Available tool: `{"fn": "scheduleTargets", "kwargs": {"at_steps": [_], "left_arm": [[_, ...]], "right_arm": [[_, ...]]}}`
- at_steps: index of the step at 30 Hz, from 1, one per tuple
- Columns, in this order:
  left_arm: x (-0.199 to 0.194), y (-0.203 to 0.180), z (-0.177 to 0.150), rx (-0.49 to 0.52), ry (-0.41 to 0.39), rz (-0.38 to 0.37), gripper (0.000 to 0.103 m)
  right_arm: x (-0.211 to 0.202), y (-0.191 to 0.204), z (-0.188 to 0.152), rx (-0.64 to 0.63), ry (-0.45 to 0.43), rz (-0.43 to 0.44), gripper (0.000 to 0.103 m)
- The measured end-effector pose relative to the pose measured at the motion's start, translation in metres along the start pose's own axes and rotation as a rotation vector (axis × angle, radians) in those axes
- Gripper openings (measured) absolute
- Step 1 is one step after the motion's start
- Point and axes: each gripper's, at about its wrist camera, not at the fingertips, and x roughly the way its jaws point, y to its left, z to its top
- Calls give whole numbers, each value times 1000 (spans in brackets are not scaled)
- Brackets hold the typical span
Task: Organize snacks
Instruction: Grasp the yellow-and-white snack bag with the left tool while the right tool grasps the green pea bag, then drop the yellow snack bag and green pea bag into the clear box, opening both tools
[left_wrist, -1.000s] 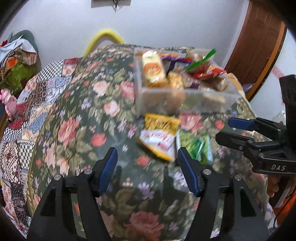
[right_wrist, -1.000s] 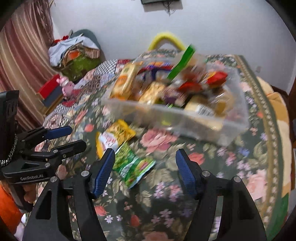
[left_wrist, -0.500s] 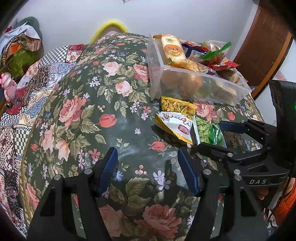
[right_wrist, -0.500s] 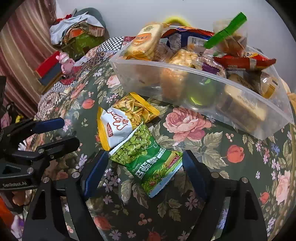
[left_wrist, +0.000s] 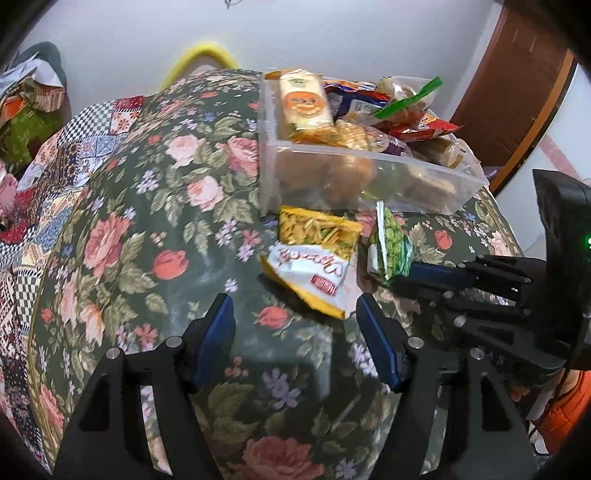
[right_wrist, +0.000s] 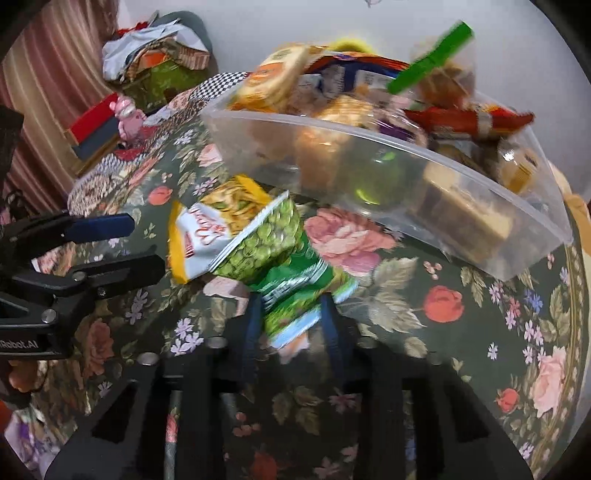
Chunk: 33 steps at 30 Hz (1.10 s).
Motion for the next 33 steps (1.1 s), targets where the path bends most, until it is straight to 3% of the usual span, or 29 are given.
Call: {"fn": "scheduleTargets", "kwargs": {"at_steps": [1,12,15,16,18,26,31,33], "left_arm": [[2,-2,2,3,2,1,69],[43,-9,22,11,26,17,71],[47,-6,22,2,25,6,64],[48,-5,22,-1,29,-2,56],[48,-3,21,-6,21,-8,54],[28,9,6,8,-31,33,52],[16,24,1,-17,-39,34,52],[12,26,1,-21,-43,34,52]], "right_arm": [[-2,-4,-1,9,0,-8,8],[-27,-31,-9,104,-27,26,8],[-29,-30,-3,108,-38,39,27],[-30,-28,-1,107,-47,41,42],[-29,-22,4,100,-64,31,57],[9,-2,26,74,-13,11,65],[22,9,27,41,10,-8,64],[22,14,27,22,0,-25,34]]}}
